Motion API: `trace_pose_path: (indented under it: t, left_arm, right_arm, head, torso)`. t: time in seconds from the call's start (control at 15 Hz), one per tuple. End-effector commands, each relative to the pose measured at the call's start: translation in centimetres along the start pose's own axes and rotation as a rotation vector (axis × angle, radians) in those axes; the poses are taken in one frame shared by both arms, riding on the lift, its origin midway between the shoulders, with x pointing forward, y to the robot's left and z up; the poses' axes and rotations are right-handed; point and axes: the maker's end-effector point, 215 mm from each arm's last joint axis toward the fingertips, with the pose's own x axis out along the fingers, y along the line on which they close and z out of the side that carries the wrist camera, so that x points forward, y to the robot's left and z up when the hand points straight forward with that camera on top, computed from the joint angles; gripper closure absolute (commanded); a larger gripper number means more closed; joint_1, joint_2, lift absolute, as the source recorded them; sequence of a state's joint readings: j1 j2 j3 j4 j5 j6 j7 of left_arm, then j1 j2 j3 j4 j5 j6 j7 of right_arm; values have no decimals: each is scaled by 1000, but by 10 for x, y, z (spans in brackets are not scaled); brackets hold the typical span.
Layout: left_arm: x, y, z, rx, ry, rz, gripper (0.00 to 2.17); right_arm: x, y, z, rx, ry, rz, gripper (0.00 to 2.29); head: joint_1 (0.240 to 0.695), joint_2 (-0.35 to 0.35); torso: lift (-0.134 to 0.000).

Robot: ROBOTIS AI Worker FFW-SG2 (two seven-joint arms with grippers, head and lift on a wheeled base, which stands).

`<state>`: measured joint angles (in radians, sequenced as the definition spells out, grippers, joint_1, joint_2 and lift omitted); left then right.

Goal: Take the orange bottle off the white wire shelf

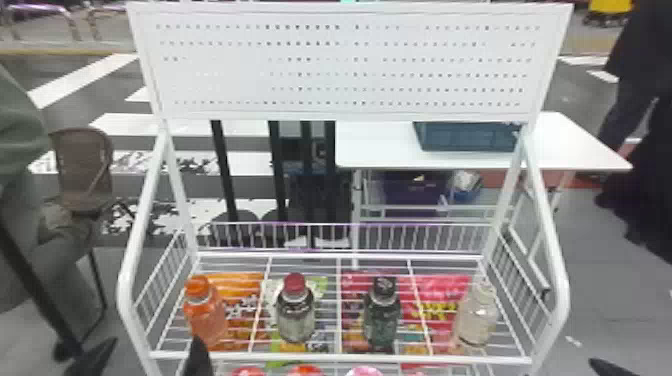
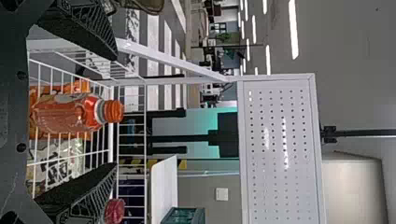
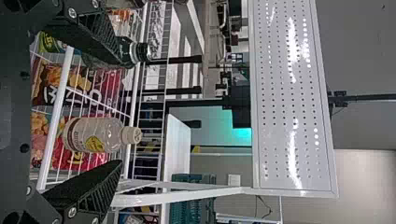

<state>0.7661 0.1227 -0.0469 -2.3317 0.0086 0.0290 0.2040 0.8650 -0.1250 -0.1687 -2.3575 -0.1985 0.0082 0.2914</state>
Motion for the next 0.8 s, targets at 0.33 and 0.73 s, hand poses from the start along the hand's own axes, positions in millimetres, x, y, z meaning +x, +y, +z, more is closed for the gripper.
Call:
trace_pose_path:
  t: [0.33,0.73]
  left_arm:
    - [22,-24,-63,-29,14,-30,83]
    - [58,-13,-87,-41,-41,-1,83]
  right_arm:
    - [2,2,-1,4,-3,3,140]
    - [0,2,-2,2,2,1,140]
  head:
    - [499,0]
    - [499,0]
  torso:
    - [0]
    - [0]
